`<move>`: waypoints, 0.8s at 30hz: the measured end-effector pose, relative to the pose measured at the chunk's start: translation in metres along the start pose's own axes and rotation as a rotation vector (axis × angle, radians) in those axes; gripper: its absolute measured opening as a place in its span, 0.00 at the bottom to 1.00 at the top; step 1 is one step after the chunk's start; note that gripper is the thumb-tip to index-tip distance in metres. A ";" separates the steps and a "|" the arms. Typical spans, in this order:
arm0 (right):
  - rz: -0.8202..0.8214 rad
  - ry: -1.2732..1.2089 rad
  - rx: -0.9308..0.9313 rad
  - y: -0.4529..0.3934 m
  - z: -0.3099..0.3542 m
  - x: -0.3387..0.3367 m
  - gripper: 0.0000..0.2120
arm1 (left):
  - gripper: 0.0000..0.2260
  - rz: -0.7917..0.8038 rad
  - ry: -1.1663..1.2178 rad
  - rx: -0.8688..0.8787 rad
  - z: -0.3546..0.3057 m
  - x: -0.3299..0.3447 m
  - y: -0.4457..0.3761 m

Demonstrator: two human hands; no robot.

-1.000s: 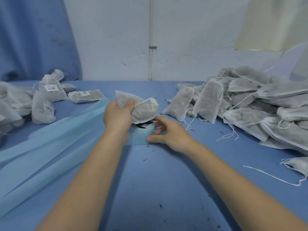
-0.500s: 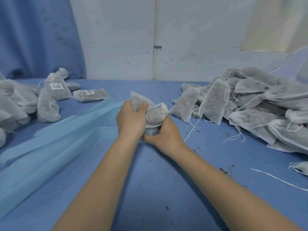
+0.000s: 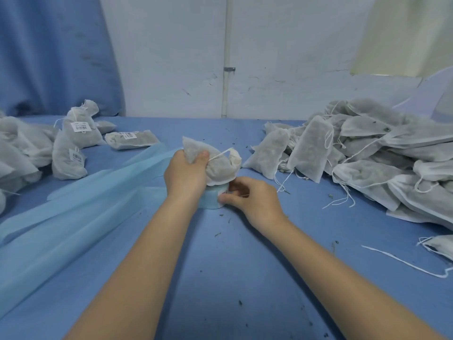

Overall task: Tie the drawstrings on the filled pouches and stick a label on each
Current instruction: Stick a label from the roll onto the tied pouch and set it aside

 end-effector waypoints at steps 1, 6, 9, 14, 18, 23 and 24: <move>-0.015 -0.009 -0.003 0.000 -0.001 -0.001 0.12 | 0.12 -0.003 0.005 -0.002 0.001 0.000 0.000; -0.074 0.033 -0.033 0.002 0.001 -0.008 0.08 | 0.12 -0.016 -0.027 0.019 -0.001 0.002 0.003; -0.093 0.052 -0.034 0.002 0.001 -0.009 0.10 | 0.11 -0.022 -0.030 0.013 -0.001 0.001 0.002; -0.079 0.109 -0.037 0.003 0.002 -0.008 0.13 | 0.12 -0.018 -0.011 0.003 0.001 0.000 0.002; -0.024 0.179 -0.074 0.007 0.011 -0.004 0.13 | 0.11 -0.033 -0.004 0.010 0.001 -0.001 0.001; 0.182 0.192 -0.155 0.021 0.031 0.005 0.10 | 0.12 -0.036 -0.007 0.019 0.001 0.000 -0.001; 0.228 0.201 -0.168 0.025 0.035 0.007 0.09 | 0.12 -0.034 -0.005 0.017 0.002 0.000 -0.001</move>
Point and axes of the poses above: each hand's wrist, its own y-axis away from the middle knuckle, its own x-axis out of the palm, z = x × y, the point moved 9 cm from there along -y, towards the middle knuckle, and after that the axes turned 11 degrees about -x, right-handed, at the moved point
